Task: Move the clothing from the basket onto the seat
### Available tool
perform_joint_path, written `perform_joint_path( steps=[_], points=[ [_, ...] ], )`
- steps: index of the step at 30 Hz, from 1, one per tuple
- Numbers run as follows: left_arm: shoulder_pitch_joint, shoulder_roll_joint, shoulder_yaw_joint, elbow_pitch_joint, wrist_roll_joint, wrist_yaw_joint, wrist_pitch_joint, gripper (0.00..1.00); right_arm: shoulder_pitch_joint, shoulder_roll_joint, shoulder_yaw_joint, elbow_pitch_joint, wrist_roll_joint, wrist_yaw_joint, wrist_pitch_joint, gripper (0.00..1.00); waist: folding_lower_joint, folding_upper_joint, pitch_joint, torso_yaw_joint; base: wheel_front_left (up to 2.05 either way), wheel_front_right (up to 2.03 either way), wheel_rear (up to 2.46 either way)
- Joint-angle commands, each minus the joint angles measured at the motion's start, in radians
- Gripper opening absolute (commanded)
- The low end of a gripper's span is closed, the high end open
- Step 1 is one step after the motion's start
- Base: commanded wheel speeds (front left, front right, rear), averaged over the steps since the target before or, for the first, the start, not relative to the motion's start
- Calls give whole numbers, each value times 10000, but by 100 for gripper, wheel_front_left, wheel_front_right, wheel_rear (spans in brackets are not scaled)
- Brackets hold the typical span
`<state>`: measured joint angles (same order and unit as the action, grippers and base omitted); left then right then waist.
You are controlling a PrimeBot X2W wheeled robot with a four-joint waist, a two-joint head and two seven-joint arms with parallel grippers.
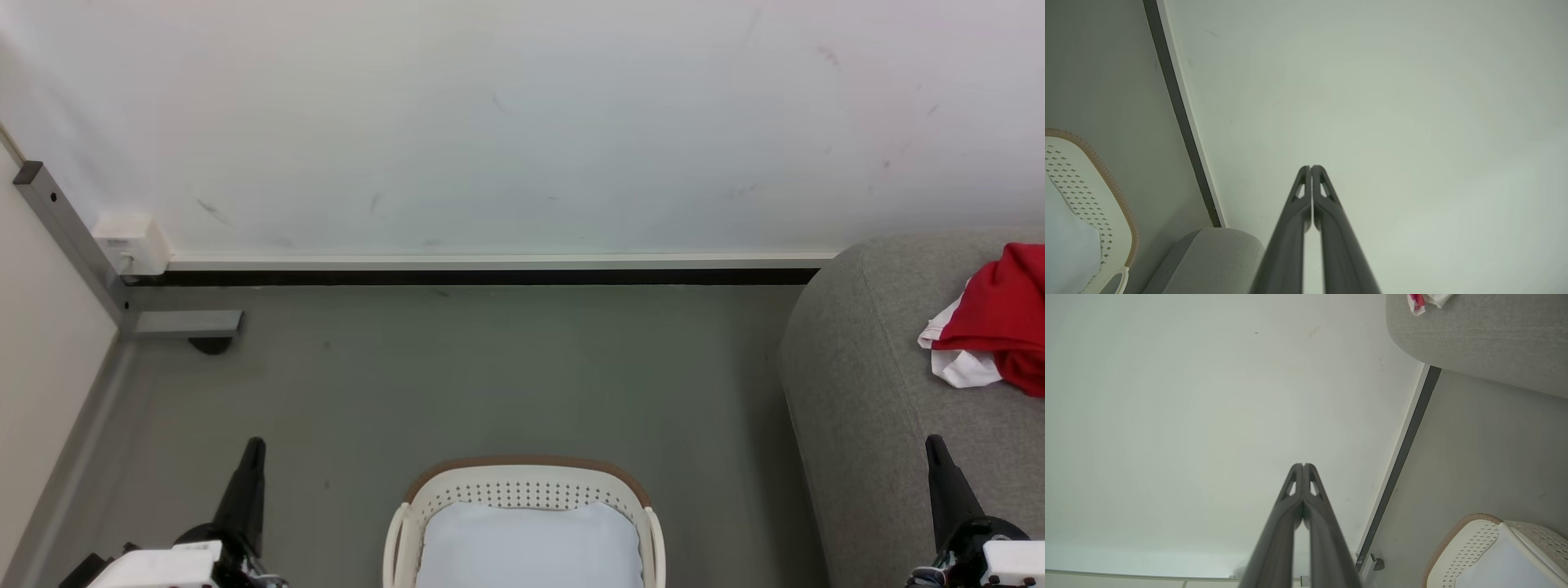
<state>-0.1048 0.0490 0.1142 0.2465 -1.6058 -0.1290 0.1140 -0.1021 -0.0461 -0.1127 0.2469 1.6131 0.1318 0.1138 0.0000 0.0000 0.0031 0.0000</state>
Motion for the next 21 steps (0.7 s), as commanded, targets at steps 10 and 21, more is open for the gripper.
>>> perform_joint_path(
  steps=[10, 21],
  points=[
    [-85, 22, 17, -35, -132, -47, 39, 0, -127, -78, -36, -52, 1, -21, 39, 0, 0, 0, 0, 0, 0, 0, 0],
    [-84, 22, 16, -36, -132, -47, 38, 0, -127, -78, -36, -52, 1, -21, 39, 0, 0, 0, 0, 0, 0, 0, 0]
  ],
)
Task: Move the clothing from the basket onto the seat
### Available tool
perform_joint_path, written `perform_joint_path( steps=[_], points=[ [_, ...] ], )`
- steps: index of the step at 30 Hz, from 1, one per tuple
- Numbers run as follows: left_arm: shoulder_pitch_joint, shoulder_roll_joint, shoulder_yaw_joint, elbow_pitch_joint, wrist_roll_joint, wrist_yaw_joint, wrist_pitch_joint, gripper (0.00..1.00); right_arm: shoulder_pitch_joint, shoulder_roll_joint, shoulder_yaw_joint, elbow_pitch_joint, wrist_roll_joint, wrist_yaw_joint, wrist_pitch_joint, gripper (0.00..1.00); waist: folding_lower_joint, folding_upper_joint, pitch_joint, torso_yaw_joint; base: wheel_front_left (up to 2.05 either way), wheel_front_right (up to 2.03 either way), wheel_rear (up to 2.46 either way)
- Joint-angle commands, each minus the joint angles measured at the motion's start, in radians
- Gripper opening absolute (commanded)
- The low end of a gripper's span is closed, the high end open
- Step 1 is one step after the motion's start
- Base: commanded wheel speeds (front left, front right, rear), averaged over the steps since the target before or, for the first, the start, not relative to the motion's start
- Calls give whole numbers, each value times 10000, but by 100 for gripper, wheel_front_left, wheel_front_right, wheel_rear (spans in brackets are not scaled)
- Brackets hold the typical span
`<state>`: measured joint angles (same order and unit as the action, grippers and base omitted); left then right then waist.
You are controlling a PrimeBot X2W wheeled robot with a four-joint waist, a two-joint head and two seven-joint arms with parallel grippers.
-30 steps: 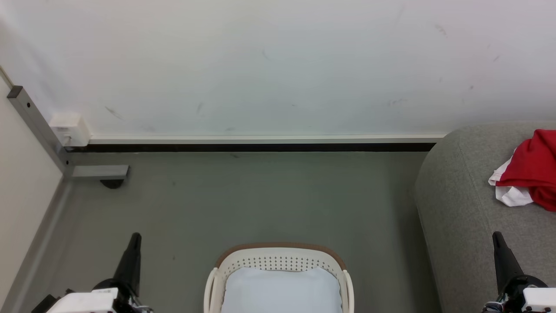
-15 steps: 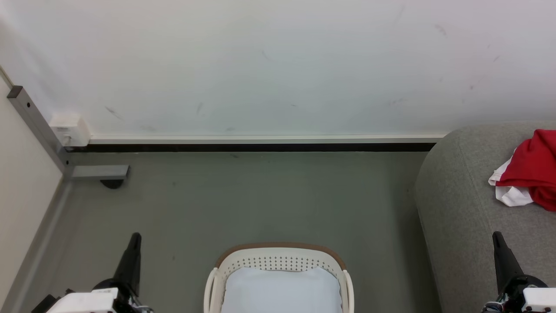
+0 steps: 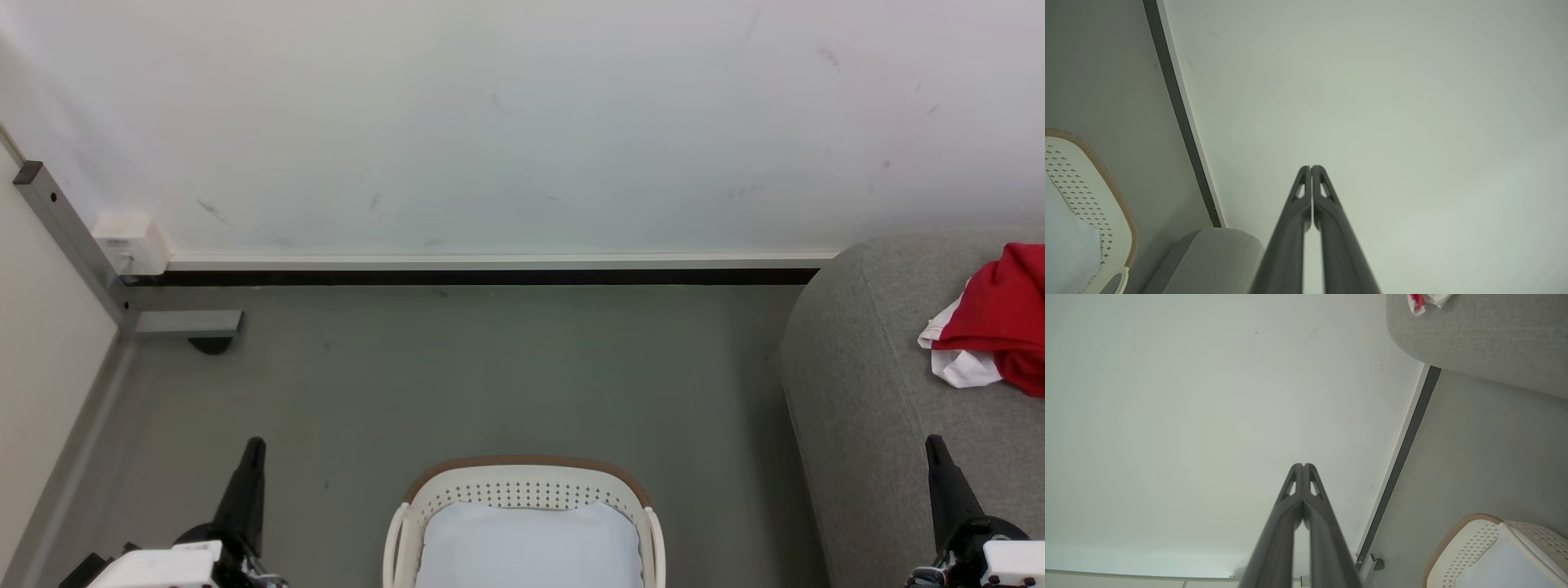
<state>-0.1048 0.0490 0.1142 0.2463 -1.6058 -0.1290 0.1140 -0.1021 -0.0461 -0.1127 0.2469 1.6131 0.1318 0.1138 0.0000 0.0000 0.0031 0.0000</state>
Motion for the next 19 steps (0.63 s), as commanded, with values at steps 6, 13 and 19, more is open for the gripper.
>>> perform_joint_path(
  steps=[6, 13, 19],
  points=[
    [-84, 22, 16, -34, -132, -47, 38, 0, -127, -78, -36, -52, 1, -21, 38, 0, 0, 0, 0, 0, 0, 0, 0],
    [-84, 22, 16, -34, -132, -47, 38, 0, -126, -79, -36, -52, 1, -21, 38, 0, 0, 0, 0, 0, 0, 0, 0],
    [-84, 22, 16, -34, -132, -47, 38, 0, -126, -79, -35, -52, 1, -21, 38, 0, 0, 0, 0, 0, 0, 0, 0]
  ],
)
